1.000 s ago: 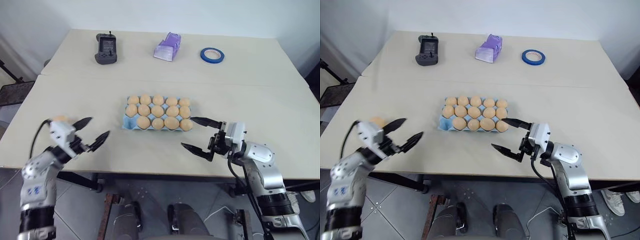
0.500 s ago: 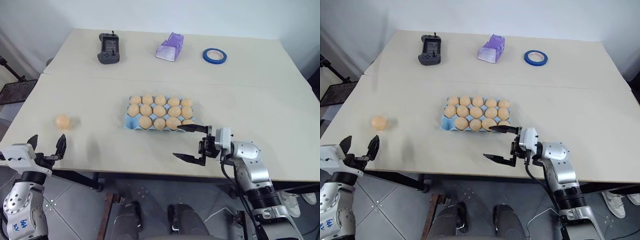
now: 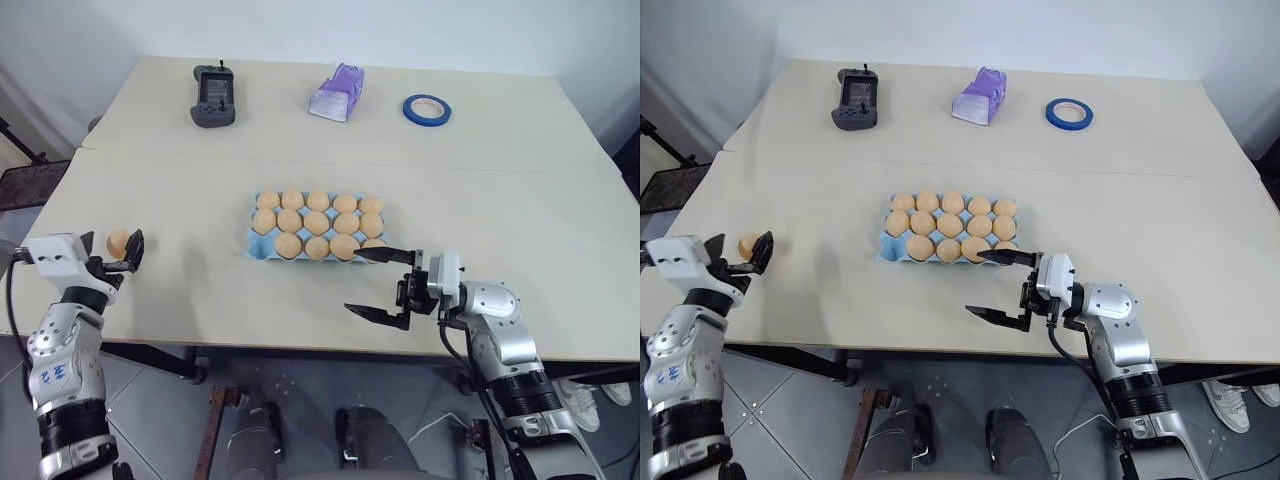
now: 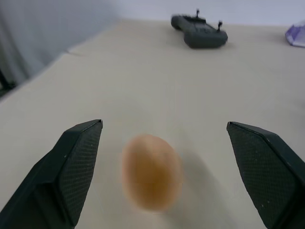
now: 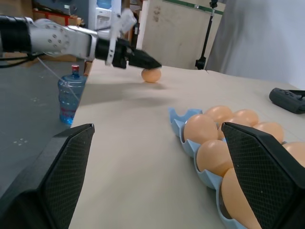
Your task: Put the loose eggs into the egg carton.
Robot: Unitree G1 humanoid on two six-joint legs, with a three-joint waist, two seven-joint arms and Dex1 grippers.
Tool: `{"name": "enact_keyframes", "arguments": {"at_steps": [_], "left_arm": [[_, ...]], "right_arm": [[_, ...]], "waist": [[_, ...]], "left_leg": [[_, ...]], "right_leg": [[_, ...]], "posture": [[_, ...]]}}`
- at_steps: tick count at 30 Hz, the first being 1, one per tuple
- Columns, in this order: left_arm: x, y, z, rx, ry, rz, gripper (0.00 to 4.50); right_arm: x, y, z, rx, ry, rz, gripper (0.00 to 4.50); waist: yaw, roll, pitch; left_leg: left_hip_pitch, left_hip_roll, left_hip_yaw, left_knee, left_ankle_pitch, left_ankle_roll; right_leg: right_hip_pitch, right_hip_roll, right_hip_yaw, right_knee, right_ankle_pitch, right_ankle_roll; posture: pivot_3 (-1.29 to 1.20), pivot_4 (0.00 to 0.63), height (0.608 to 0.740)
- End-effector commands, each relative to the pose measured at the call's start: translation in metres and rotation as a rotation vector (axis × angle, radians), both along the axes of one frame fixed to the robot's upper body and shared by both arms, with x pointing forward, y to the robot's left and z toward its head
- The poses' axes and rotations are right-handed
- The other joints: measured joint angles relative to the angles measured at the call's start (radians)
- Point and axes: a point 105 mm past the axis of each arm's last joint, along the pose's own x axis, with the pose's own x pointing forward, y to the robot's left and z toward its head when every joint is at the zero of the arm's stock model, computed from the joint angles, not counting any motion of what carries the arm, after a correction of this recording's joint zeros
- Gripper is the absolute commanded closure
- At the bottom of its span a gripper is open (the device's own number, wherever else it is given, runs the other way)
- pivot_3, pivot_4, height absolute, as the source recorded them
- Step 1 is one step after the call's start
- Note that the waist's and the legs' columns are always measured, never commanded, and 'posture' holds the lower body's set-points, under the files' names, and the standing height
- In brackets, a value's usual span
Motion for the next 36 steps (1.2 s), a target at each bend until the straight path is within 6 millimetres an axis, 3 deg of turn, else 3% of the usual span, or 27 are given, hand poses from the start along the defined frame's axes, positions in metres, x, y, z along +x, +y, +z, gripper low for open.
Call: {"name": "enact_keyframes", "arguments": {"at_steps": [1, 3, 7, 10, 13, 14, 20, 27, 31, 35, 36], "left_arm": [[0.008, 0.003, 0.0, 0.005, 0.024, -0.004, 0.05], [0.011, 0.003, -0.003, 0.01, 0.041, -0.002, 0.05], [0.014, -0.001, -0.003, 0.006, 0.041, -0.034, 1.3], [0.016, -0.011, 0.01, 0.047, -0.005, -0.108, 2.27], [0.017, -0.046, 0.031, 0.182, -0.068, -0.313, 2.27], [0.017, -0.051, 0.032, 0.203, -0.068, -0.343, 2.27], [0.021, -0.133, 0.042, 0.317, -0.097, -0.75, 2.27], [0.032, -0.164, 0.032, 0.336, -0.045, -0.914, 2.27], [0.034, -0.168, 0.028, 0.326, -0.032, -0.953, 1.34], [0.029, -0.171, 0.024, 0.316, -0.031, -0.994, 0.04], [0.027, -0.171, 0.023, 0.323, -0.029, -0.998, 0.04]], "right_arm": [[-0.004, 0.003, 0.008, 0.023, -0.035, 0.002, 0.0], [-0.005, 0.002, 0.007, 0.029, -0.034, -0.007, 0.0], [-0.005, 0.0, 0.006, 0.032, -0.03, -0.024, 0.0], [-0.006, -0.001, 0.004, 0.034, -0.025, -0.032, 0.0], [-0.006, -0.002, 0.003, 0.033, -0.022, -0.042, 0.0], [-0.006, -0.002, 0.002, 0.032, -0.021, -0.044, 0.0], [-0.004, -0.006, 0.002, 0.025, -0.022, -0.068, 0.0], [-0.002, -0.008, 0.004, 0.032, -0.033, -0.107, 0.0], [-0.003, -0.009, 0.004, 0.037, -0.034, -0.126, 0.0], [-0.004, -0.009, 0.004, 0.041, -0.034, -0.138, 0.0], [-0.005, -0.009, 0.004, 0.042, -0.034, -0.139, 0.0]], "waist": [[0.001, 0.0, 0.0], [0.001, 0.0, 0.0], [0.002, 0.0, 0.0], [0.002, 0.0, 0.0], [0.003, 0.0, 0.0], [0.003, 0.0, 0.0], [0.005, 0.0, 0.0], [0.0, 0.0, 0.0], [0.001, 0.0, 0.0], [0.002, 0.0, 0.0], [0.002, 0.0, 0.0]], "left_leg": [[0.0, 0.0, 0.0, 0.0, 0.0, 0.0], [0.0, 0.0, 0.0, 0.0, 0.0, 0.0], [0.0, 0.0, 0.0, 0.001, 0.0, 0.0], [0.0, 0.0, 0.0, 0.001, 0.0, 0.0], [0.0, 0.0, 0.0, 0.001, 0.0, -0.001], [0.0, 0.0, 0.0, 0.001, 0.0, -0.001], [0.0, 0.0, 0.0, 0.0, 0.0, -0.001], [0.0, 0.0, 0.002, 0.0, 0.0, -0.001], [0.0, 0.001, 0.001, 0.0, 0.001, -0.001], [0.0, 0.0, 0.001, 0.002, 0.001, -0.001], [0.0, 0.0, 0.001, 0.003, 0.001, -0.001]], "right_leg": [[0.0, 0.0, 0.0, 0.0, 0.0, 0.0], [0.0, 0.0, 0.0, 0.0, 0.0, 0.0], [0.0, 0.0, 0.0, 0.001, 0.0, 0.0], [0.0, 0.0, 0.0, 0.002, 0.0, 0.0], [0.0, 0.0, 0.0, 0.002, 0.0, 0.0], [0.0, 0.0, 0.0, 0.002, 0.0, 0.0], [0.0, 0.0, 0.0, 0.001, 0.0, 0.0], [0.0, 0.001, 0.002, 0.001, 0.0, 0.0], [-0.001, 0.002, 0.001, 0.001, 0.0, 0.0], [0.0, 0.002, 0.002, 0.002, 0.0, 0.0], [0.0, 0.001, 0.001, 0.003, 0.0, 0.0]], "posture": [[0.0, 0.15, 0.74], [0.0, 0.15, 0.74], [0.0, 0.15, 0.74], [0.0, 0.15, 0.74], [0.0, 0.15, 0.74], [0.0, 0.15, 0.74], [0.0, 0.15, 0.74], [0.0, 0.15, 0.74], [0.0, 0.15, 0.74], [0.0, 0.15, 0.74], [0.0, 0.15, 0.74]]}}
